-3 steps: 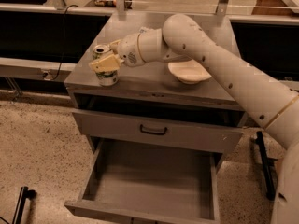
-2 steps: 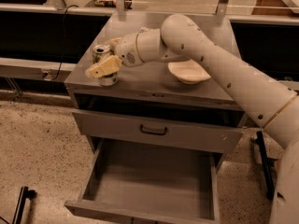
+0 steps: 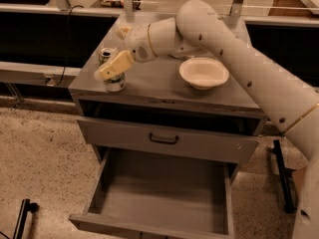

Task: Pick 7up can from middle drawer and place on counter

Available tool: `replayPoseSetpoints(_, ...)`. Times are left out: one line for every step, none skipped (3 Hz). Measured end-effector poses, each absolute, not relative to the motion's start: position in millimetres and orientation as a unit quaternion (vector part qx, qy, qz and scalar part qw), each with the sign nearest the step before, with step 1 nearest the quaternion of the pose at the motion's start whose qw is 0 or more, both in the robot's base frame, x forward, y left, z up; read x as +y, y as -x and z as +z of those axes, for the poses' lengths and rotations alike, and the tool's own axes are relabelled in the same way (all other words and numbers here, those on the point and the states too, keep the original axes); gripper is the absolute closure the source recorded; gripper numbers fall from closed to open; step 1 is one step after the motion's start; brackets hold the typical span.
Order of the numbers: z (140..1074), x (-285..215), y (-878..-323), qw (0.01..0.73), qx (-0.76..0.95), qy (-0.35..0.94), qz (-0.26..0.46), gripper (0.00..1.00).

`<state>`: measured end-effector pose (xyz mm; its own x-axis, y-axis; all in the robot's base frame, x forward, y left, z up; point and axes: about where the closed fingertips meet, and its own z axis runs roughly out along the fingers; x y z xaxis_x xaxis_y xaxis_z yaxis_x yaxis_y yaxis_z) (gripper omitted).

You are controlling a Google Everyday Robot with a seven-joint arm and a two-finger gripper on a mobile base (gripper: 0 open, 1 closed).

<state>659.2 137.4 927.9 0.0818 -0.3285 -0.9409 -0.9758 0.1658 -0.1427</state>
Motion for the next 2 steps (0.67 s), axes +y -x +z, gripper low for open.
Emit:
replayPoseSetpoints(958.8,132.9,-646.6,0.490,0.566,0.573,0.333,0.00)
replayPoseSetpoints(982.2,127.4,-637.4,0.496,0.571,0.558,0.342,0.00)
